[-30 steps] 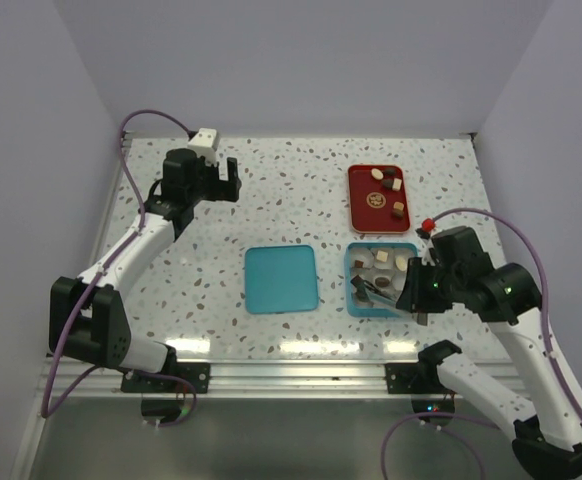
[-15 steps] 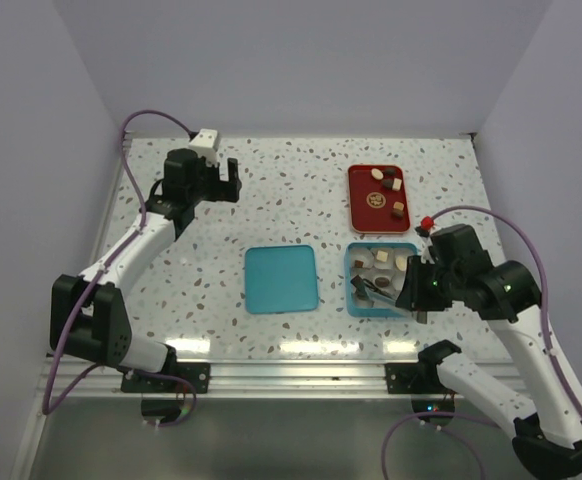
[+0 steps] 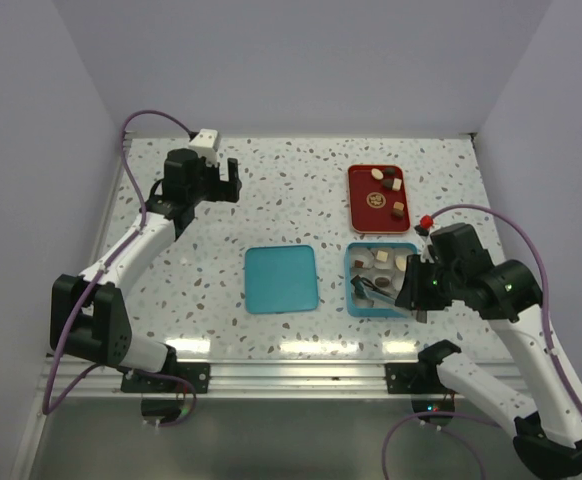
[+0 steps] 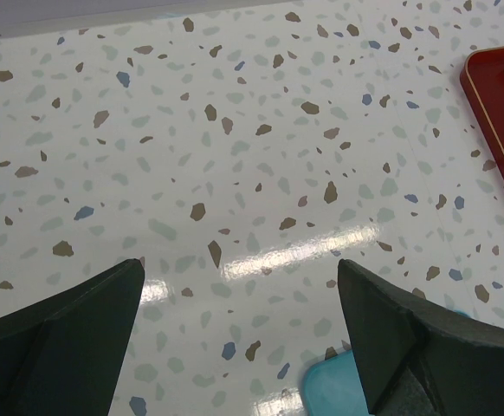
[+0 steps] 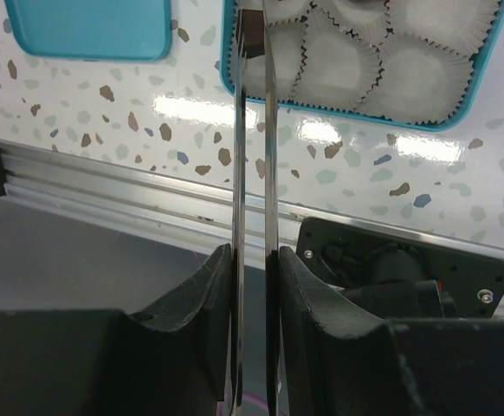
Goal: Pack the chocolate
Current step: Place the fake chocolate in the packing box, then pick up the fake chocolate from the plate.
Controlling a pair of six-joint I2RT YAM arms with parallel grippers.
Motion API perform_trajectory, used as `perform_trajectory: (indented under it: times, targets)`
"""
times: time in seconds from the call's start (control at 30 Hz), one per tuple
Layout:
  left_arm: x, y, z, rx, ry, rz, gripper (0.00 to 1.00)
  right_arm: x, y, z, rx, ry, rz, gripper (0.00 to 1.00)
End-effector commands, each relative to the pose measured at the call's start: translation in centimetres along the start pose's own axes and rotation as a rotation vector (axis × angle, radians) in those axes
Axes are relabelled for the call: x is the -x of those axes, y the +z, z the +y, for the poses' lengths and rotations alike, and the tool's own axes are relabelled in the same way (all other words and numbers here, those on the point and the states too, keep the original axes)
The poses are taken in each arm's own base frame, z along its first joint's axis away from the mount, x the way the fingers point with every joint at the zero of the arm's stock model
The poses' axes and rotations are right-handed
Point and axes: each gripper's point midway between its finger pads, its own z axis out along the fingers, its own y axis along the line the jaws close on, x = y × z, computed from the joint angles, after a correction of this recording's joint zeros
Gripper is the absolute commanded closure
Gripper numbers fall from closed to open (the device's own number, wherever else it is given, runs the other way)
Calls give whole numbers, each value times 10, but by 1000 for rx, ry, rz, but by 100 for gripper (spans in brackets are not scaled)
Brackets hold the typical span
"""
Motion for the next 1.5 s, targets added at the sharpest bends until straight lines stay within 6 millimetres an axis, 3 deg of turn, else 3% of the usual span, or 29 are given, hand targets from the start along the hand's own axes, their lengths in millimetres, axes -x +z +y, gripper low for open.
perform_trajectory:
  times: [0.0,0.47,0.87,1.13,1.3,1.47]
  targets:
    - [26,-3,-4,-9,0,-62,0,-47,-19,-20,-85,7,188,74]
    - [26,-3,-4,-7,-2,-62,0,-47,-19,-21,-88,5,185,66]
    - [27,-4,-4,-8,0,-65,0,-36,-23,-22,-109,-7,153,68]
    - [26,-3,-4,-6,-1,-62,0,2,-34,-26,-193,-51,63,70]
    - [27,-4,-3,0,0,-66,0,38,-51,-26,-247,-77,-40,71]
    - [26,-2,-4,-4,-3,-62,0,69,-55,-30,-325,-104,-94,71]
